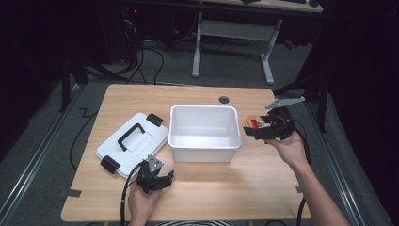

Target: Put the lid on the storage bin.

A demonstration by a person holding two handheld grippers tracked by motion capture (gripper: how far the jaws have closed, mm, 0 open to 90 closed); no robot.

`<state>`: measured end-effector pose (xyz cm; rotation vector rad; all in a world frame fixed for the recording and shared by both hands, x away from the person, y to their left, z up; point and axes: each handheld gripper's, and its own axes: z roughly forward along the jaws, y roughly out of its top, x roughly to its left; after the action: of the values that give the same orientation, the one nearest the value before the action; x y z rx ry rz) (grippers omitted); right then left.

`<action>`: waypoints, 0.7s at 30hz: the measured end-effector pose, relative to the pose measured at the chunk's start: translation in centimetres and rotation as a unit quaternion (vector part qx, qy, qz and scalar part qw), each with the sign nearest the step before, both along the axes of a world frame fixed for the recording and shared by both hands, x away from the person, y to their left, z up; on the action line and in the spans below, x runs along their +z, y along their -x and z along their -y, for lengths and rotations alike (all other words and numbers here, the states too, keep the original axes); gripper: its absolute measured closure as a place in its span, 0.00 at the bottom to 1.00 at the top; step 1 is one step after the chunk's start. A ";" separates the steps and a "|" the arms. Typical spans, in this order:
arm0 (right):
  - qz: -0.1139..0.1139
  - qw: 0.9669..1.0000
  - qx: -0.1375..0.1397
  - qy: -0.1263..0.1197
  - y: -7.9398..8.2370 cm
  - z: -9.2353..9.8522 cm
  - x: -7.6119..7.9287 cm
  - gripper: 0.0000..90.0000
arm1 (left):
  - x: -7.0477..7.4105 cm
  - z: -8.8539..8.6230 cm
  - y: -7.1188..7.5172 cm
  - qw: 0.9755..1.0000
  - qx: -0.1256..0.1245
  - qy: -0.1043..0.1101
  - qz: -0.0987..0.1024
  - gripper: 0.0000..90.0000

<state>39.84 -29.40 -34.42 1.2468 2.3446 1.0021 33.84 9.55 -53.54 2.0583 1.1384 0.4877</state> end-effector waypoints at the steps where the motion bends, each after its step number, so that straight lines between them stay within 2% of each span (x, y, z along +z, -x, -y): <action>1: 0.002 1.000 0.005 0.000 -0.2 -0.3 0.1 0.23 | 0.0 0.0 0.0 1.000 0.000 0.000 0.000 0.33; 5: 0.000 1.000 0.019 0.008 -0.8 -1.8 0.5 0.23 | 0.0 0.0 0.0 1.000 0.000 0.000 0.000 0.33; 13: 0.001 0.999 0.039 0.007 -1.5 -3.6 0.7 0.23 | 0.0 0.0 0.0 1.000 0.000 -0.001 0.000 0.33; 21: -0.007 0.999 0.051 0.015 -2.6 -5.3 0.4 0.23 | 0.0 0.0 0.0 1.000 0.000 0.000 0.000 0.33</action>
<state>42.42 -24.11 -34.06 1.1365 2.4467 0.9895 33.84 9.57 -53.54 2.0585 1.1387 0.4882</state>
